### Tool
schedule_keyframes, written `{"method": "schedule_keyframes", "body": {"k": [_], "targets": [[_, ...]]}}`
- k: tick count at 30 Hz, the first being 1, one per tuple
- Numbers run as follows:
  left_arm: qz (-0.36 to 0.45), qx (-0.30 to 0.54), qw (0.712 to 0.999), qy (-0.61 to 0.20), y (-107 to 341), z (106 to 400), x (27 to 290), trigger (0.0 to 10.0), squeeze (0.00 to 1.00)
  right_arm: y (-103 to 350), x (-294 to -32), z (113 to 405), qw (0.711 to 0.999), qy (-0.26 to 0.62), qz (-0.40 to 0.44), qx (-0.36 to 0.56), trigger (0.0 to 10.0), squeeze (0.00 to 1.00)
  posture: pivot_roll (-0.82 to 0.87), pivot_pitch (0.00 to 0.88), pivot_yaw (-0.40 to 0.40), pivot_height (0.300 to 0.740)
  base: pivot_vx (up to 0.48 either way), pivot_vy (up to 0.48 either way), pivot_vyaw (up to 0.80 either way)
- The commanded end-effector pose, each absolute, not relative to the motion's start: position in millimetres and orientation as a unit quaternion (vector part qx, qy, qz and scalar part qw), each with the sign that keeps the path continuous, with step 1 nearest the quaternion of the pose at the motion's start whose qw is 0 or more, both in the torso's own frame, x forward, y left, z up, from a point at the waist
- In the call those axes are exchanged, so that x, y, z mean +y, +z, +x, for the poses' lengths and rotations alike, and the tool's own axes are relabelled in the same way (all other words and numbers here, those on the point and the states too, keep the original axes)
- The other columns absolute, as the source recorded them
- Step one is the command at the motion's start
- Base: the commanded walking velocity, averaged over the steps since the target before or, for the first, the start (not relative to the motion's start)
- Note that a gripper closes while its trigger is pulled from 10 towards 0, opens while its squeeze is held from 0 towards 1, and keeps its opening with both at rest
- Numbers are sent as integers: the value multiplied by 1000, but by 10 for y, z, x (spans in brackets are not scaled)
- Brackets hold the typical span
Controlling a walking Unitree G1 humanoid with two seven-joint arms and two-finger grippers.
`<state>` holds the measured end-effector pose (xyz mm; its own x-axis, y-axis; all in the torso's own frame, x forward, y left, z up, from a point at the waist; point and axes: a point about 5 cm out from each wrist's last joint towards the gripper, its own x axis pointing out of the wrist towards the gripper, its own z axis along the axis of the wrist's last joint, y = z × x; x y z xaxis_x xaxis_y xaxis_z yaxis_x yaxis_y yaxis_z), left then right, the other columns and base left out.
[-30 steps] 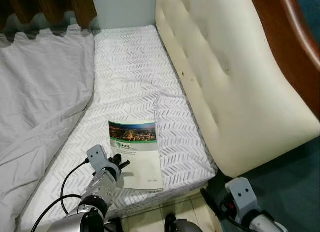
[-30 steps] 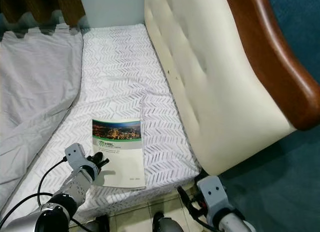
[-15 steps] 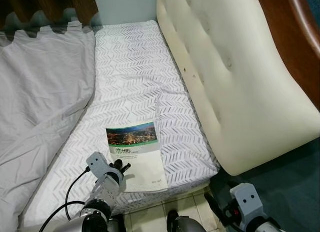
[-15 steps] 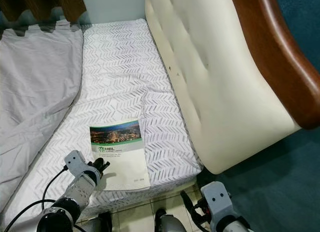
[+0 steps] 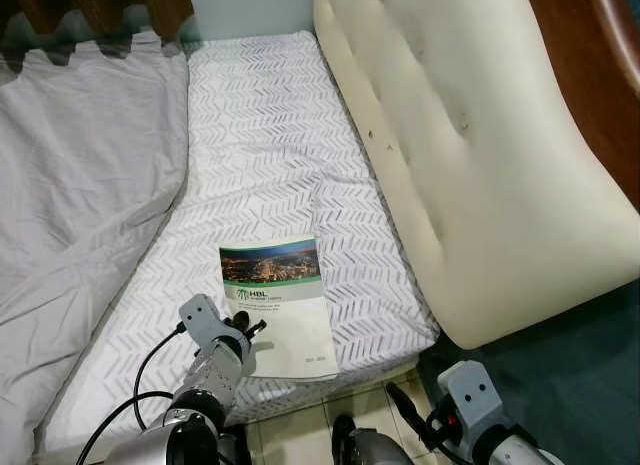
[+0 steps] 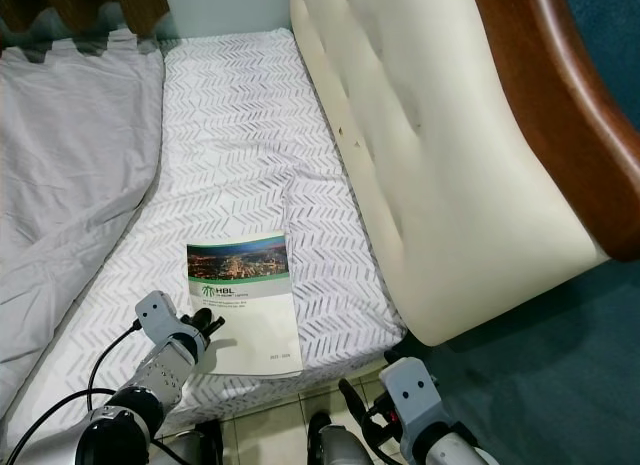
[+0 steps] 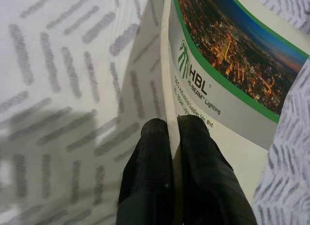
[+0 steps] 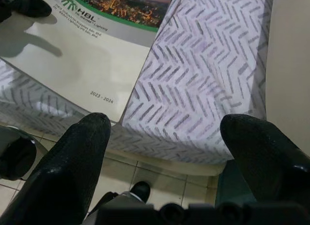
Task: Clean up the room
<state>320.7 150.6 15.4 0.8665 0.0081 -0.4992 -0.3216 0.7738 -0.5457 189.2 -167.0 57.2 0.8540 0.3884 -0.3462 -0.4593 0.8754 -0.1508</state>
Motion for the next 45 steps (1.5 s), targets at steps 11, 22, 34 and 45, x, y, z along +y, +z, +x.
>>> {"method": "schedule_keyframes", "body": {"k": [11,22,34,45], "targets": [[-343,283,890,102,-4,3071,1327,10000,0,485,-1722,1747,951,219,-121,181,10000,0,-385,349,-103,740,0,0,0],[-378,276,870,157,-20,3054,1385,10000,1000,455,-1726,1746,949,225,-120,186,10000,0,-383,349,-105,740,0,0,0],[-365,276,872,171,-78,2990,1462,10000,1000,372,-1680,1839,949,227,-117,184,10000,0,-304,288,-51,740,0,0,0],[-64,199,976,60,41,2928,1933,10000,1000,438,-1671,2278,973,173,-78,132,10000,0,-111,83,29,740,0,0,0]]}}
